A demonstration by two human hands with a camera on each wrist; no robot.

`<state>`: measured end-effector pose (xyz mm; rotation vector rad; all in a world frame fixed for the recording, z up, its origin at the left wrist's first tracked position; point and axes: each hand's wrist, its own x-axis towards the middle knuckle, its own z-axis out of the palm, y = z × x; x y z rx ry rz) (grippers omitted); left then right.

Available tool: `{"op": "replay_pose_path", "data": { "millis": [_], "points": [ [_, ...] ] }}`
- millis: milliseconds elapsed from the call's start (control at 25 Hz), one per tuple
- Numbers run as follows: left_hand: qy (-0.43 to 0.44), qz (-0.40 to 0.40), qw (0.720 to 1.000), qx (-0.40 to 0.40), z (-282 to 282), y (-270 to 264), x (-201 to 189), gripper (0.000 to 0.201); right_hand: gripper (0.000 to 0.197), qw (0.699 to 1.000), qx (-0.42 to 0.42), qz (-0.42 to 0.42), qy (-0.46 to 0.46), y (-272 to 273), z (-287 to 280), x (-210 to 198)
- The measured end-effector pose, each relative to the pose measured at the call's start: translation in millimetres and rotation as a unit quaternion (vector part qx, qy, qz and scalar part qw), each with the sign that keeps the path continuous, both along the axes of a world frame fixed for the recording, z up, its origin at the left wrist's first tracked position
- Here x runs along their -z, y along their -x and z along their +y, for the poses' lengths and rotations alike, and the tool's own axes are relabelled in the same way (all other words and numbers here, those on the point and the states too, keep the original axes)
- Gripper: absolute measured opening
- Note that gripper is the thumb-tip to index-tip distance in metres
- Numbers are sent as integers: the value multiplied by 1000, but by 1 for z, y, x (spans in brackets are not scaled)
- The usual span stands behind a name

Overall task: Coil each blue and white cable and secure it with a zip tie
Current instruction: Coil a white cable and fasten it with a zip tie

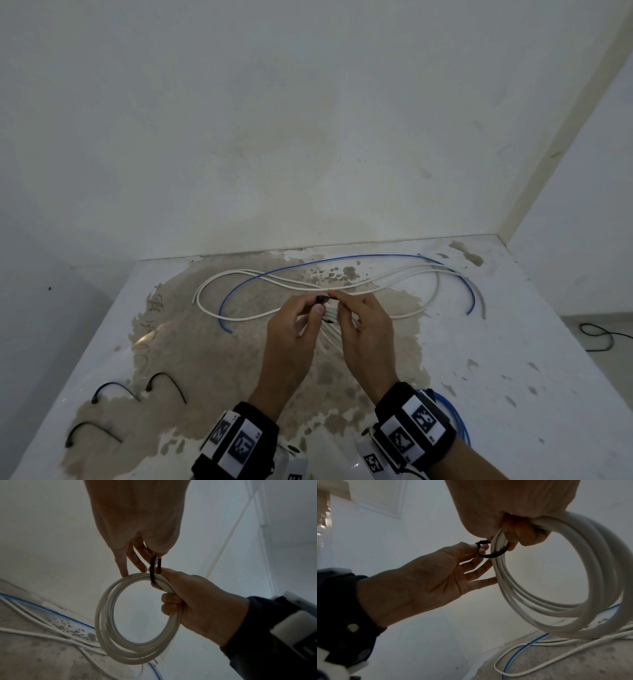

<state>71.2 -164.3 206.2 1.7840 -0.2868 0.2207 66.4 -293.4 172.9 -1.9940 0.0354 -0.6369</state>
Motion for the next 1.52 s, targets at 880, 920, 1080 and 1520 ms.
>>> {"op": "replay_pose_path", "data": {
  "millis": [880,920,1080,1520],
  "points": [
    [-107,3,994,31,-14,-7,1,19,33,1000,8,8,5,16,-20,9],
    [-102,17,994,33,-16,-7,1,19,34,1000,8,12,11,16,-21,11],
    [6,101,994,47,-23,-3,-2,19,32,1000,-11,26,1,18,-27,15],
    [-26,78,996,33,-17,-1,-1,10,17,981,-111,75,-138,24,-30,10]
  ]
}}
